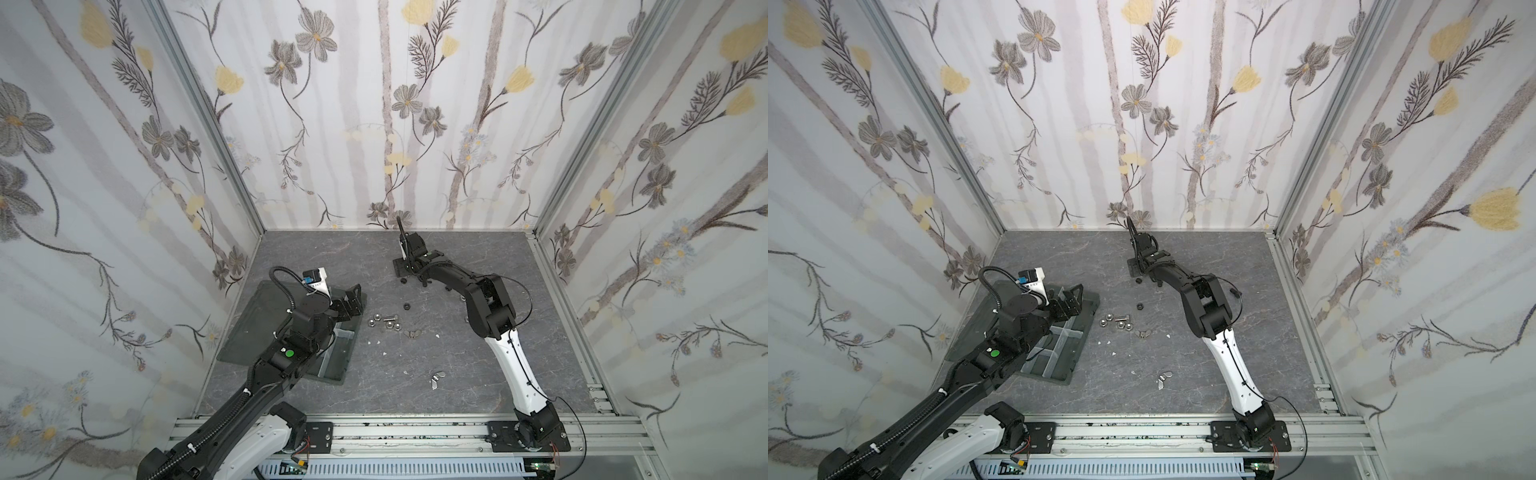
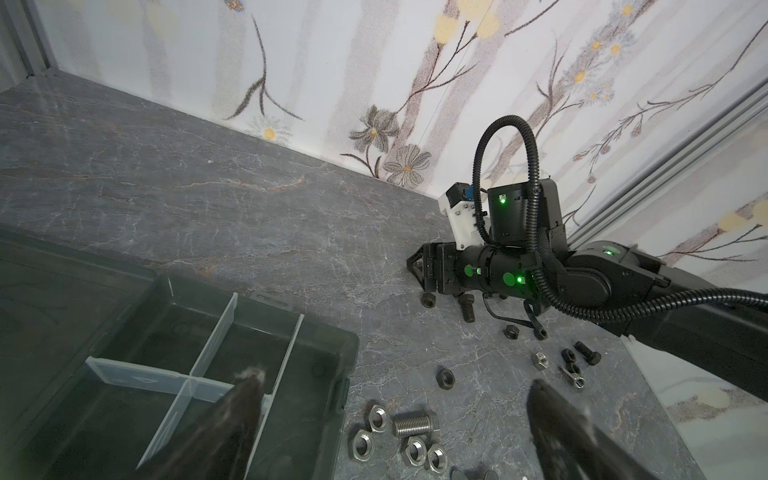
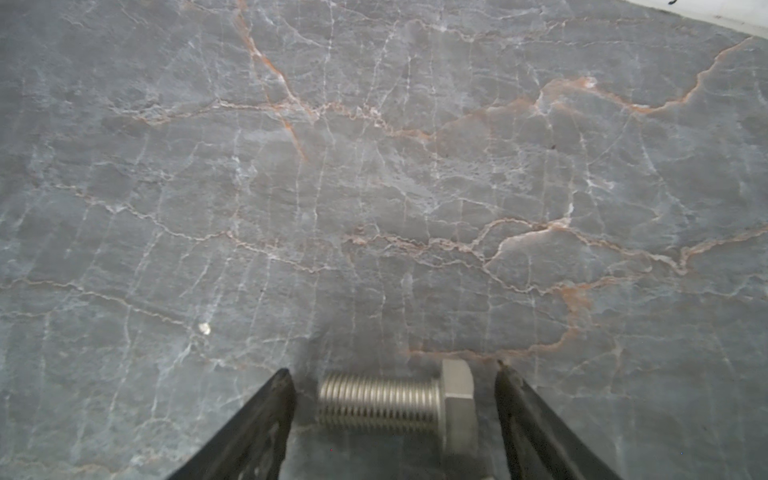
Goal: Sort the screws and nuts into containers
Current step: 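Close the right gripper on the silver bolt and lift it, then carry the silver bolt over the organizer box and release it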
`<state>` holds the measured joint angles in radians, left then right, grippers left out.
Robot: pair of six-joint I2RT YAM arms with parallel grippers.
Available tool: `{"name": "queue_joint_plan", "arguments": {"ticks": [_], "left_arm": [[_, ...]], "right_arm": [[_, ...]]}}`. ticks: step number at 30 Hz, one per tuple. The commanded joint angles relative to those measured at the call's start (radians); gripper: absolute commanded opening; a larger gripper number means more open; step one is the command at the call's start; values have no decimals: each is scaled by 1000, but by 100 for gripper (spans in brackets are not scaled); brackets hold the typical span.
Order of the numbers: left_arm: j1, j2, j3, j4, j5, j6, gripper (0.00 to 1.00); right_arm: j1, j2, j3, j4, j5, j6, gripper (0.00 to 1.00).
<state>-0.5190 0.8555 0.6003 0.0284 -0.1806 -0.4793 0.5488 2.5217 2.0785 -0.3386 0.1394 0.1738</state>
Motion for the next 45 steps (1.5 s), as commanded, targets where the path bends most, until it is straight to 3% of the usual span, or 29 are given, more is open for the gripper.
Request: {"name": "queue_joint_plan", "arguments": {"ticks": [1,11,17,27,45], "left_arm": [[-2,-6,7,17,-14,-15,100],[-3,-28,19,-2,-12,-24,100],[-3,-66,29,-26,-13,-33,100],[-3,-135,33,-68,-18,-48,100],[-3,-271,65,-187,-66,-35,100]], "right_arm": [[3,8,8,-7,3,-2,71],[6,5,9,-20,8,-5,52],[5,-30,9,-10,9,-5,46],[26,-97,9,-22,-20,0,44],[212,-165,9,32,-226,15,44]]}}
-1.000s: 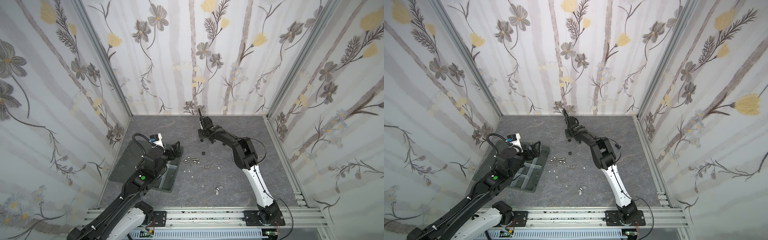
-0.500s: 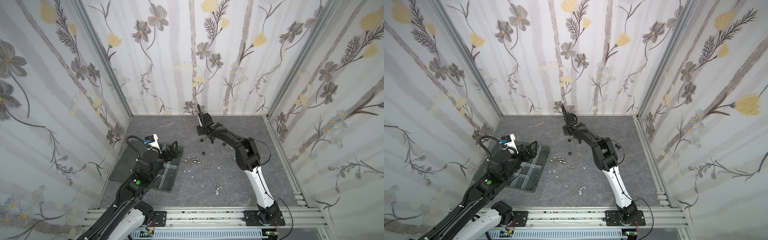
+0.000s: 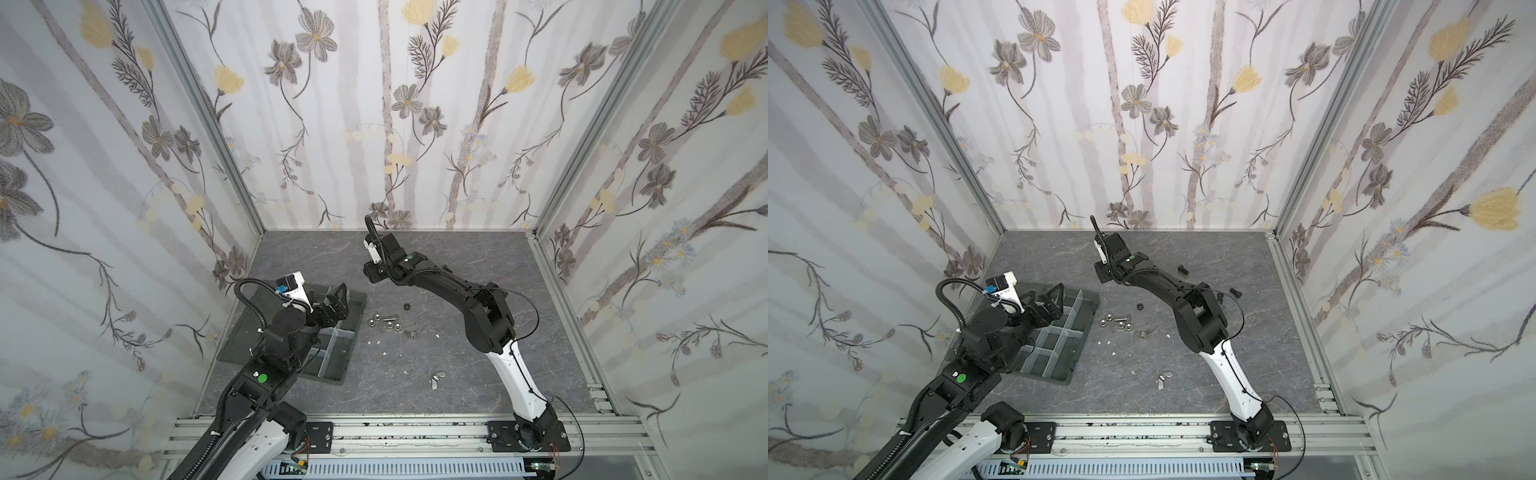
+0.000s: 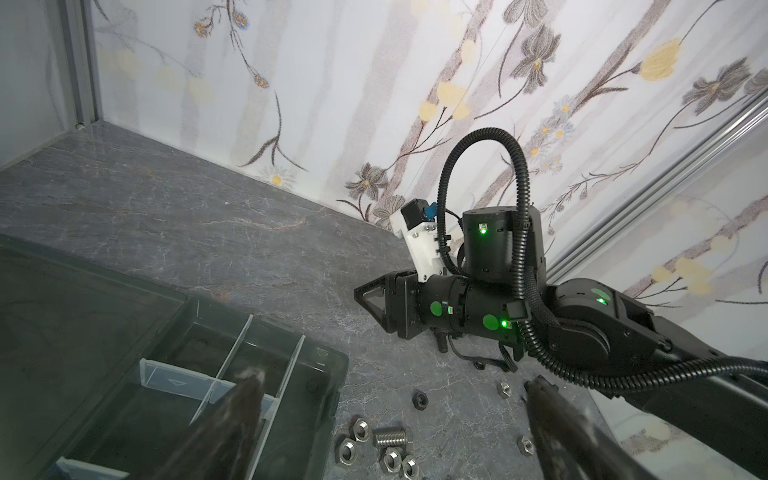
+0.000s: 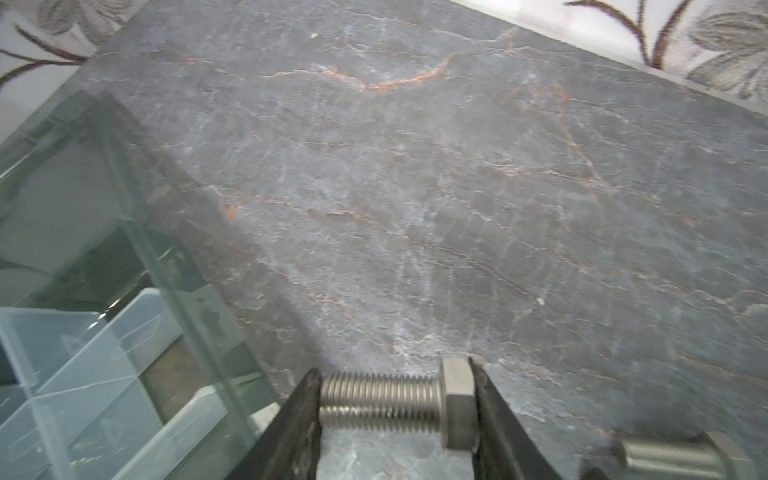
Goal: Sort the screws and nuts into containers
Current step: 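Carry the silver bolt over the organizer box and release it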
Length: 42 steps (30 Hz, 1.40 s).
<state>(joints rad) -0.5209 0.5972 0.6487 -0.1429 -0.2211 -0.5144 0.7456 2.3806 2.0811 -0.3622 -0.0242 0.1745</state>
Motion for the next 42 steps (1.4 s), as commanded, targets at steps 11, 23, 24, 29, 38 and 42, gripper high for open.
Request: {"name": "queue_joint_plan", "arguments": {"ticks": [11,23,24,29,38,42], "left_arm": [[-1,-89,48,-59,-52,7,100],[-1,-98,32,-59,-51,-1,100],[-1,-97,31,-60,-52,-2,100],[-1,-99,28,-66,-52,-6,100],[-1,-99,35,-83,-56,1,100],[-2,-88,43,-85,-50,2,100]], "right_arm": [[119,12,22,111,-162,19,44],[161,61,27,110,-203,27,44],[161,67,27,113,-203,29,44],[160,91,43,124,-197,41,47],[159,114,80,136,-216,54,61],[159,109,80,137,-220,53,68]]}}
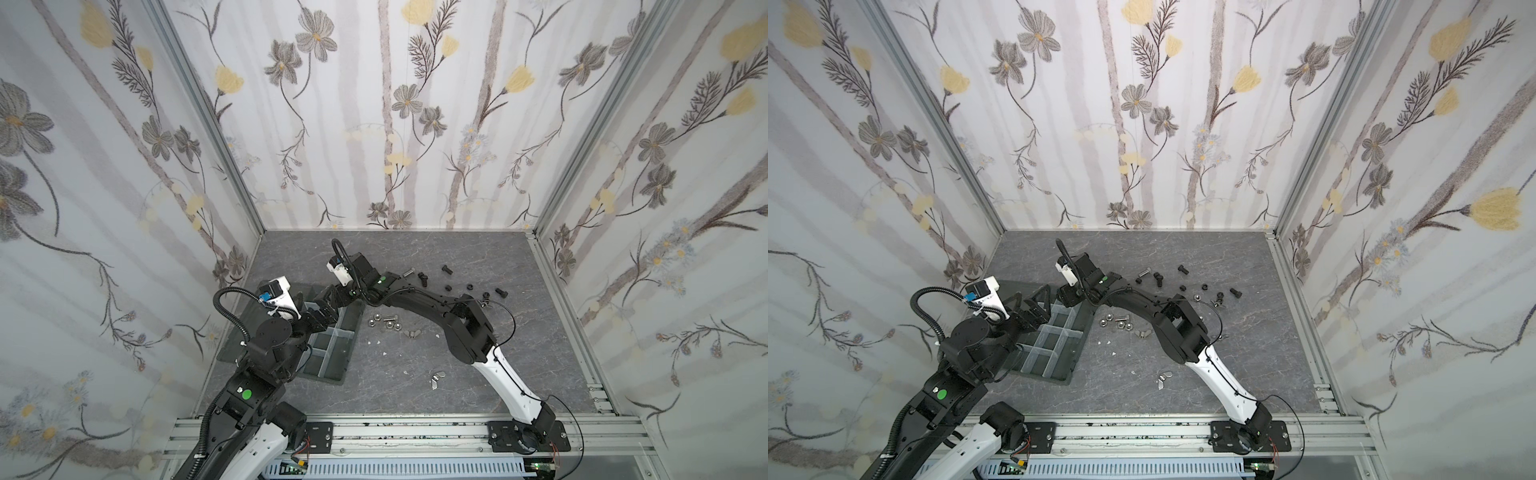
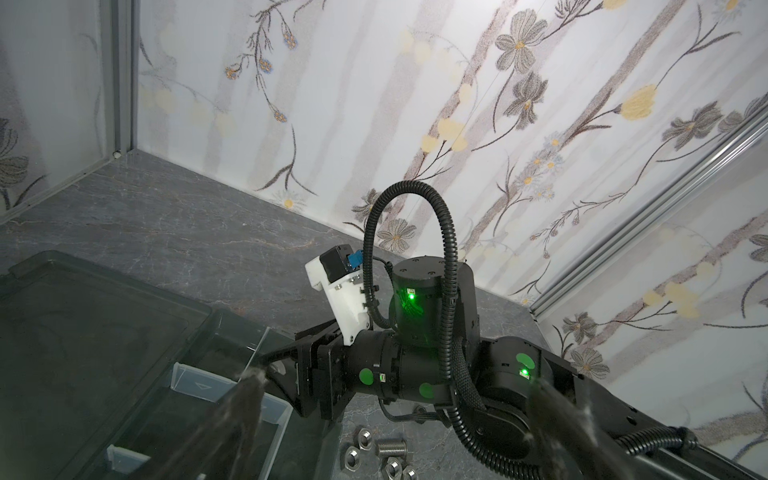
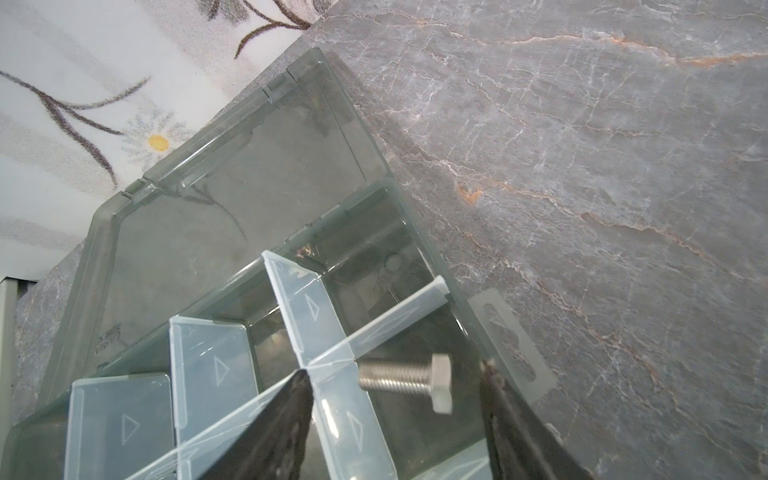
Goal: Sort the screws and nuts into containers
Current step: 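Carry the silver bolt over the organizer box and release it, then reach the left gripper to a silver bolt while the right gripper withdraws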
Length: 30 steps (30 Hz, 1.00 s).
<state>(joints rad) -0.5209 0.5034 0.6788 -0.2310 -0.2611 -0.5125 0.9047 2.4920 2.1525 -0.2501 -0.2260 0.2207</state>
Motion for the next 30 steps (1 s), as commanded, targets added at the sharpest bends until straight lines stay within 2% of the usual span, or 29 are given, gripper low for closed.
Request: {"name": "queue_joint_plan", "arguments": {"ticks": [1,10,16,20,27,30], "left_arm": [[-1,11,15,1,-7,2,100],[-1,157,133,-76,41,99,100],[-1,263,209,-79,56,145,100],[-2,330,237,-54,81,155,100],[-5,498,274,3,152,180,98],[-5,587,315,2,224,218,95]], "right_arm": [[-1,-4,9,25,-19,6,69],[-32,-84,-42,7,-24,21,69],[-77,-245,-281,118,0,49,68],[-149,-375,-471,201,12,79,68],[-272,-584,-771,326,-1,134,67],[-340,-676,-903,382,-14,158,67]]}}
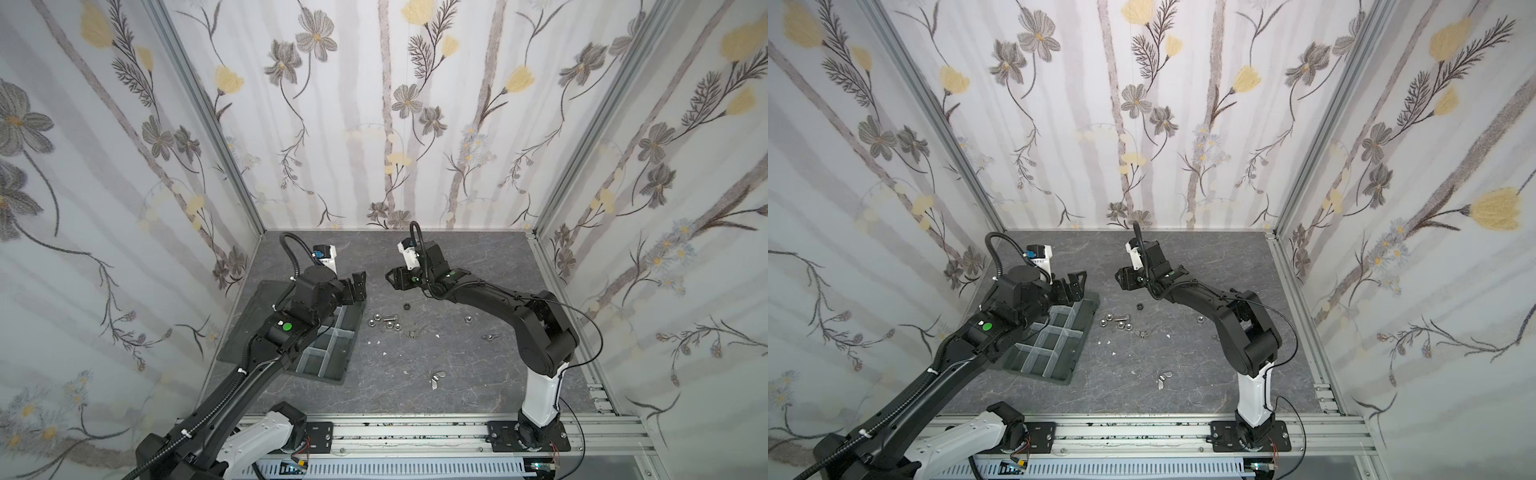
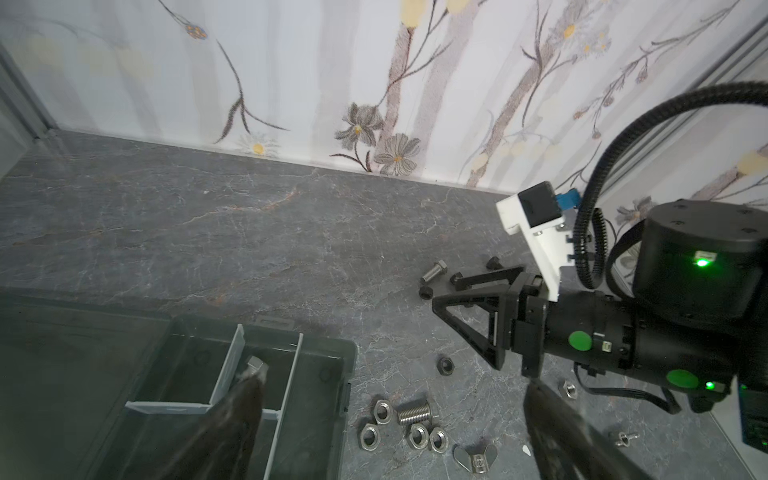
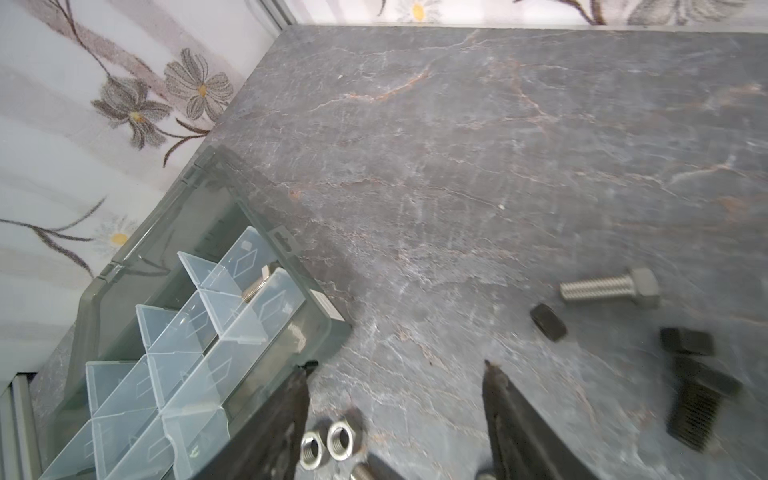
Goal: Sort the screws and nuts into containers
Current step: 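Reach the left gripper to a silver bolt while the right gripper withdraws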
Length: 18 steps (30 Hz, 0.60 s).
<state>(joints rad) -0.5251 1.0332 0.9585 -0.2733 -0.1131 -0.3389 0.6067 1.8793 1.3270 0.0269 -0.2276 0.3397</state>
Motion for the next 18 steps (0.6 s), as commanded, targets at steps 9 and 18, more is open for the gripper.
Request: {"name": "queue_joint_plan", "arguments": {"ticks": [9,18], "left_arm": [[-5,293,152,17,186,84,82],[-27,579,328,-83,183,193,87]], "right_arm": [[-191,-294,-386,257,-48,87,66],[-225,-523,-721,579,-19,270,67]]}}
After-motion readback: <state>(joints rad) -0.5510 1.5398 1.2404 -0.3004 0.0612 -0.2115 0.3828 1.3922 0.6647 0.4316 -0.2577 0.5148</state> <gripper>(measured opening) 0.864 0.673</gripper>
